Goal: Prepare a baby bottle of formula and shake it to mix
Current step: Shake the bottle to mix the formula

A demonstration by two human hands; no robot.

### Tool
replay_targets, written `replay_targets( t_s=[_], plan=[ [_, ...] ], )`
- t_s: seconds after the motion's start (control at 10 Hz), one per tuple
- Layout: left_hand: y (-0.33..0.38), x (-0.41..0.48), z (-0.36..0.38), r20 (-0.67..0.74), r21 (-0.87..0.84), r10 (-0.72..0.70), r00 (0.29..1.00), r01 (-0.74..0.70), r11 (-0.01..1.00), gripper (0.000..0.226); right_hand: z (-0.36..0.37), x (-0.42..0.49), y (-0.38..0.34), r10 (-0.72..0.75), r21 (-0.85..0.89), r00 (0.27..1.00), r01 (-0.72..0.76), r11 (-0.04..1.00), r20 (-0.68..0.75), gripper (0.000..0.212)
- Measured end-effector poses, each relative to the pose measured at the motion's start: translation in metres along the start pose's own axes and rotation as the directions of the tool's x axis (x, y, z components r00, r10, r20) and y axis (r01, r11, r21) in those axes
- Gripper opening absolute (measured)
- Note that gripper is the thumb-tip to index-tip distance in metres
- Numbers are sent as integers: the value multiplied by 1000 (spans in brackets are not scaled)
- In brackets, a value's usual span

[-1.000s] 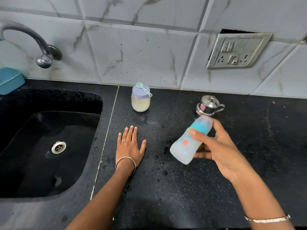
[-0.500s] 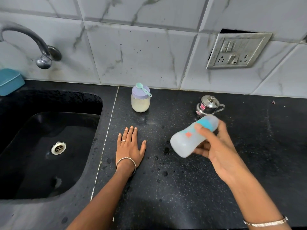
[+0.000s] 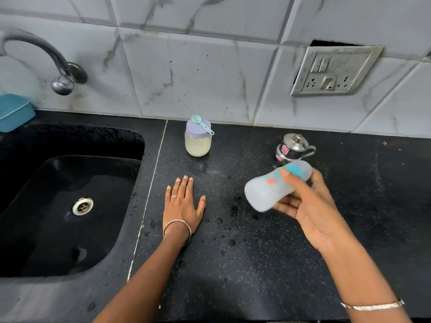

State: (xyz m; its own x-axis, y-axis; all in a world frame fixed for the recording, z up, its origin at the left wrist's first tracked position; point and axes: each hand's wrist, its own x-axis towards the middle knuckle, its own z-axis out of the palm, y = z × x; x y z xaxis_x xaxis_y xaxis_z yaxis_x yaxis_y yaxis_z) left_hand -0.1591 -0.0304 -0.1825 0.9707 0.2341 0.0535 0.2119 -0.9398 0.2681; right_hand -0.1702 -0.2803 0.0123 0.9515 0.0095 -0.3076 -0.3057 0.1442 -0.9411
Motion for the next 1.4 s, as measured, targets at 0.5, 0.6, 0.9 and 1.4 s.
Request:
replay_targets(
  t_s=[0.5, 0.6, 0.9, 1.4],
  plan=[
    [-1, 0, 0, -1, -25, -2, 1000, 2, 1000, 82, 7, -10, 2, 80, -179, 986, -53, 982, 147, 72],
    [0, 1, 0, -3, -11, -1, 1000, 1, 1000, 82, 6, -6, 3, 19, -57, 1000, -18, 998, 20, 73],
    [-1, 0, 2, 4, -6, 1, 1000, -1, 1000, 74, 4, -7, 5, 80, -89, 997, -78, 993, 20, 74],
    [0, -1, 1, -1, -16, -4, 1000, 4, 1000, 81, -2, 0, 19, 262, 311, 959, -282, 908, 103, 73]
  ],
)
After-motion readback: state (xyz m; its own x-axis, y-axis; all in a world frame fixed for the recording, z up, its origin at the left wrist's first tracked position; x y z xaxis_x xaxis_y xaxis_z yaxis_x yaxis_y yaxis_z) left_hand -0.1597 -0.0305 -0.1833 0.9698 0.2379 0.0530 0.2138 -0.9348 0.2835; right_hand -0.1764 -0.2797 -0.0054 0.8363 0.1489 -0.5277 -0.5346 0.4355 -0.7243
